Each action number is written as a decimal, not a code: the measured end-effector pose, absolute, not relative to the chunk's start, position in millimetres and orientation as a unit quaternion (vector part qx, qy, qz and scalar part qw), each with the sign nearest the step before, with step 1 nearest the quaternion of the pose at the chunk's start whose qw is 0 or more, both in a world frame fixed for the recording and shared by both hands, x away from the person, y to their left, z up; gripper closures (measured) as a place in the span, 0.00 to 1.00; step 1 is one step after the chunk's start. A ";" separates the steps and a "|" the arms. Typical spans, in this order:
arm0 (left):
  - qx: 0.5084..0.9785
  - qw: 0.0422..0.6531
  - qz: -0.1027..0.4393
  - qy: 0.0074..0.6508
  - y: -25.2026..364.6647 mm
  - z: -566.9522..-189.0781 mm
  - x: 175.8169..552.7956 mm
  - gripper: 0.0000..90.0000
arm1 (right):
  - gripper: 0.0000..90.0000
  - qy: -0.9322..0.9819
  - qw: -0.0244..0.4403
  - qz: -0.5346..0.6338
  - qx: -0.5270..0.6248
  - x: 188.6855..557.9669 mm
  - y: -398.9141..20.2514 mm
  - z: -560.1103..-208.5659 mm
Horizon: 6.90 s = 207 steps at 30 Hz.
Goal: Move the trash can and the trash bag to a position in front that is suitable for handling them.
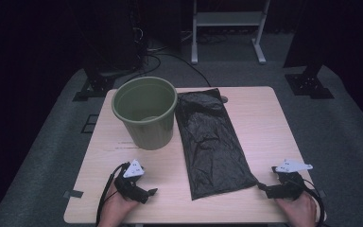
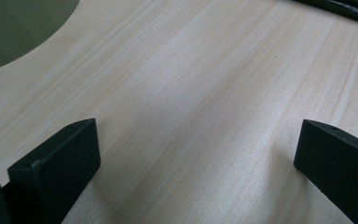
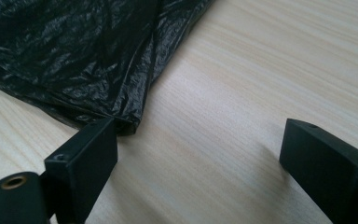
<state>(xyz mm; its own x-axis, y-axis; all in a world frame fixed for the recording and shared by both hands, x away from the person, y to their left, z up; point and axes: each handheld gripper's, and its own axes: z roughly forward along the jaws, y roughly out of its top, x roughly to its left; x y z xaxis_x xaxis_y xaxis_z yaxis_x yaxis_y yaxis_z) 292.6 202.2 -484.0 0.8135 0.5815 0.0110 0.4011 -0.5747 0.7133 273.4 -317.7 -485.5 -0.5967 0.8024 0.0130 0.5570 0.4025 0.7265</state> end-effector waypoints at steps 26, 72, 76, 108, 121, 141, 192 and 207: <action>0.879 0.367 0.123 0.280 202.2 -484.0 292.5 0.00 | 0.26 0.803 0.160 0.391 0.421 297.5 -299.0 -458.8; 0.879 0.367 0.123 0.280 202.1 -484.0 292.5 0.00 | 1.00 0.833 0.141 0.361 0.396 316.6 -277.2 -467.8; 0.879 0.367 0.124 0.280 202.1 -484.0 292.5 0.00 | 1.00 0.834 0.142 0.357 0.397 310.3 -285.0 -466.7; 0.878 0.367 0.124 0.281 202.1 -484.0 292.3 0.00 | 1.00 0.814 0.145 0.362 0.431 245.6 -363.1 -471.3; 0.878 0.366 0.125 0.282 202.0 -484.0 292.2 0.00 | 0.40 0.789 0.173 0.381 0.449 247.9 -358.3 -453.2; 0.878 0.366 0.124 0.282 202.0 -484.0 292.2 0.00 | 0.00 0.808 0.175 0.387 0.410 305.3 -297.1 -456.8; 0.848 0.405 0.116 0.322 220.6 -387.7 302.2 0.00 | 0.00 0.826 0.168 0.345 0.413 319.0 -282.9 -488.0; 0.840 0.426 0.121 0.313 236.9 -330.4 311.4 0.00 | 0.00 0.826 0.168 0.345 0.413 319.0 -282.9 -488.0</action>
<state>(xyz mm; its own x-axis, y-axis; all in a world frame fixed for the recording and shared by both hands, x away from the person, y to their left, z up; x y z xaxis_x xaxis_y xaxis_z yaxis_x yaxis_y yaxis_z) 311.4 236.9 -330.4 0.7751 0.6286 -0.0637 0.4230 -0.4414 0.7914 319.0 -282.9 -488.0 -0.6017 0.7987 0.0079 0.5668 0.4200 0.7088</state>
